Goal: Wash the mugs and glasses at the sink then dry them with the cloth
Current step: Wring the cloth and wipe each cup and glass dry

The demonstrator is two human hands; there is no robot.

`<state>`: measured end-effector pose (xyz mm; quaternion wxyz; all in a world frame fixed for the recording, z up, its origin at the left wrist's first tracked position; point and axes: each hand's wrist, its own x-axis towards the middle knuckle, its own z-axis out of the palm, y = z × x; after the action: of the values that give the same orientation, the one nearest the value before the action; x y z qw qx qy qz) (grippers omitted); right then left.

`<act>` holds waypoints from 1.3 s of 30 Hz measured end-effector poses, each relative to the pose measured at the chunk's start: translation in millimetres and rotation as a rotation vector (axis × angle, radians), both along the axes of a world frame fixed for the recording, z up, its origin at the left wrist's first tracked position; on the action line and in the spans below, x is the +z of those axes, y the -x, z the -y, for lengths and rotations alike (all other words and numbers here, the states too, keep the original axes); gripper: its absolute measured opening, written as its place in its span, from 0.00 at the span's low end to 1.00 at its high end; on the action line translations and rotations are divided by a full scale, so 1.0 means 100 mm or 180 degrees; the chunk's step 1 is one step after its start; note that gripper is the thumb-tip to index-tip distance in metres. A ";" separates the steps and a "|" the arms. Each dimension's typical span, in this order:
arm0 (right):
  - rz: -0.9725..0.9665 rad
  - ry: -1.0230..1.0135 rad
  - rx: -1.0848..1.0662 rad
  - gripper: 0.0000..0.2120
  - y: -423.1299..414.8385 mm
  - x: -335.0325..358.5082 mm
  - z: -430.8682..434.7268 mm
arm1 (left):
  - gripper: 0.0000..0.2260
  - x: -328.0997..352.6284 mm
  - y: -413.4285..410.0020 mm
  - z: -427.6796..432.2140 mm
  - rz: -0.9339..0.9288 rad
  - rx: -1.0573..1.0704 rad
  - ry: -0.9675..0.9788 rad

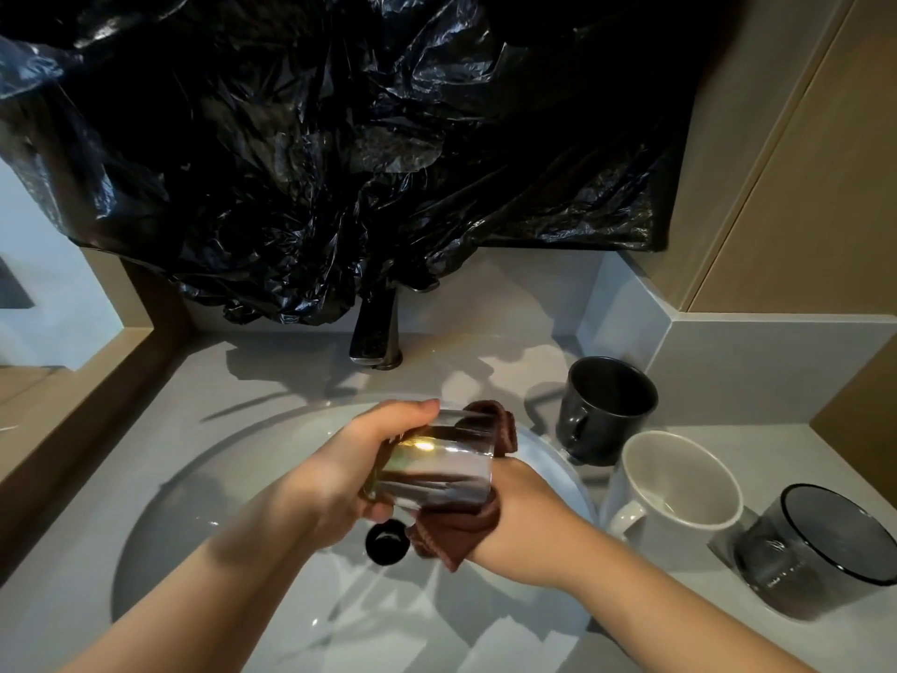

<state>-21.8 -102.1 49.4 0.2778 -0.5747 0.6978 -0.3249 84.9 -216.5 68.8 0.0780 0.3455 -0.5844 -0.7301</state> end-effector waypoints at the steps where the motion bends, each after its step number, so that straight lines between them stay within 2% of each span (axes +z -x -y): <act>1: 0.0091 -0.0087 0.0041 0.09 0.01 0.05 0.00 | 0.18 -0.03 0.00 -0.01 0.0000 0.0033 -0.0101; 4: 0.0250 0.0088 0.0129 0.12 0.01 0.14 0.00 | 0.18 -0.08 -0.04 0.00 -0.0068 0.0137 -0.0535; 7: 0.0271 0.0527 -0.0207 0.19 0.06 0.13 -0.03 | 0.19 -0.08 -0.07 0.06 -0.0155 0.0204 -0.1033; 9: -0.0362 0.0484 0.0005 0.19 0.08 0.12 -0.05 | 0.19 -0.05 -0.08 0.08 -0.0096 0.0120 -0.1005; 12: -0.1502 0.0285 0.0399 0.25 0.12 0.08 -0.04 | 0.19 0.00 -0.10 0.09 -0.0011 -0.0026 -0.0615; 14: -0.1540 0.0358 0.0466 0.23 0.13 0.09 -0.01 | 0.18 0.04 -0.10 0.08 -0.0027 -0.0105 -0.0408; 16: -0.1091 0.0310 0.0467 0.17 0.11 0.12 -0.02 | 0.17 0.05 -0.08 0.05 -0.0028 -0.0176 -0.0150; 19: -0.0619 -0.0258 0.0396 0.12 0.05 0.09 -0.04 | 0.16 0.03 -0.03 0.02 -0.0026 -0.0118 0.0223; 22: 0.0000 -0.0197 0.0216 0.08 0.00 0.03 -0.02 | 0.15 0.00 0.01 0.03 -0.0083 0.0216 0.0333; 24: 0.0872 -0.0157 -0.0043 0.10 -0.03 0.06 -0.03 | 0.17 -0.01 0.00 0.00 -0.0104 0.0244 0.0424; 27: 0.2558 -0.0462 -0.0463 0.13 0.00 0.09 -0.05 | 0.12 -0.07 0.01 -0.06 -0.0237 0.0326 0.0803; 28: 0.2930 -0.0559 -0.0525 0.16 0.02 0.10 -0.06 | 0.11 -0.09 0.01 -0.08 -0.0271 0.0390 0.1013; 29: 0.3049 -0.0600 -0.0535 0.17 0.04 0.11 -0.05 | 0.11 -0.12 0.01 -0.09 -0.0321 0.0395 0.1179; 30: 0.2993 -0.0593 -0.0497 0.16 0.05 0.13 -0.05 | 0.14 -0.14 -0.01 -0.08 -0.0379 0.0368 0.1199; 32: 0.2504 -0.0419 -0.0383 0.08 0.05 0.15 -0.05 | 0.19 -0.16 -0.04 -0.04 -0.0392 0.0193 0.0851; 34: 0.1715 -0.0055 -0.0254 0.13 0.03 0.18 -0.01 | 0.23 -0.14 -0.08 -0.02 -0.0092 -0.0005 0.0449; 36: 0.1000 0.0233 -0.0151 0.15 0.03 0.17 0.01 | 0.32 -0.12 -0.09 0.00 0.0188 -0.0126 0.0024; 39: -0.0256 -0.0106 0.0138 0.15 0.05 0.12 0.01 | 0.40 -0.11 -0.04 0.03 0.0130 0.0140 -0.0478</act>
<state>-26.7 -103.3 61.3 0.2659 -0.5976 0.7012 -0.2838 89.0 -219.7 58.1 0.0560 0.3780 -0.5218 -0.7627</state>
